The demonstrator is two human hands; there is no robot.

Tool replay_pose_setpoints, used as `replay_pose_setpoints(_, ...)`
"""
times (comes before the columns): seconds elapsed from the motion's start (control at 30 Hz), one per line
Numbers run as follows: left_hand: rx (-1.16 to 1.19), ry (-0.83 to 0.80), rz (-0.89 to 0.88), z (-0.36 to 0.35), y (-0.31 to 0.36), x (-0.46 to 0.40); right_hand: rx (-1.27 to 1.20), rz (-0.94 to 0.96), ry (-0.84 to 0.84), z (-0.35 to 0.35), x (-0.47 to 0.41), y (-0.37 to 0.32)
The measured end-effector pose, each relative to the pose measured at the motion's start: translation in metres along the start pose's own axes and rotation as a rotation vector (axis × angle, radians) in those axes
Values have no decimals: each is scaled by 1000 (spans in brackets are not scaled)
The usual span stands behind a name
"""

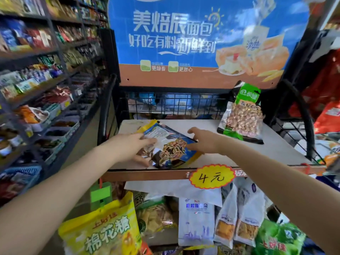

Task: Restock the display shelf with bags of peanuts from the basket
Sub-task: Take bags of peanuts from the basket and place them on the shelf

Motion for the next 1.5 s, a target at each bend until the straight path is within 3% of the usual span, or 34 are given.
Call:
replay_pose_setpoints(0.1, -106, 76, -38, -5, -3, -3, -317, -69, -70, 5, -1, 1)
replay_pose_setpoints(0.2, -192, 120, -53, -8, -3, 4, -603, -87, -5, 18, 0, 2)
replay_pose_setpoints(0.3, -158, 147, -16, -9, 1, 1, -763, 44, -9, 35, 8, -11)
replay_pose_setpoints(0.4, -109, 170, 28, -6, 4, -5, -407, 293, -40, 53, 18, -25)
replay_pose_setpoints(0.47, -58, 206, 58, -4, 0, -5, 51, 385, 213, 59, 14, -27)
replay_pose_setpoints(0.53, 26, 254, 87, -4, -5, -4, 231, 447, 564, 62, 12, -34)
replay_pose_setpoints(0.67, 203, 418, 174, 11, -11, -4, 21, 595, 761, 81, 3, -61)
replay_pose_setpoints(0.73, 229, 527, 271, 23, -20, 2, 56, 586, 842, 96, -13, -75)
replay_pose_setpoints(0.83, -40, 624, 300, 38, -27, 11, 156, 457, 807, 112, -47, -95)
replay_pose_setpoints(0.97, -240, 641, 67, 36, -30, 11, 207, 243, 701, 113, -88, -110)
replay_pose_setpoints(1.07, -313, 521, 20, 25, -29, 8, 331, 173, 808, 105, -101, -114)
replay_pose_setpoints(1.2, -202, 530, -16, 31, -15, -1, 337, 237, 894, 87, -75, -99)
replay_pose_setpoints(1.37, -159, 734, -204, 58, 38, -23, 82, 276, 784, 70, 2, -25)
replay_pose_setpoints(1.5, -144, 817, -418, 79, 125, -47, 6, 168, 834, 46, 93, 71)
Point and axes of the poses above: each hand's wrist, its own x-axis away from the middle knuckle, its own z-axis out of the back of the hand, y = z × x, the point moved 2 cm from there along -x, towards the middle knuckle, and after that the axes turned 9 degrees about -z, right-handed, at the moved point
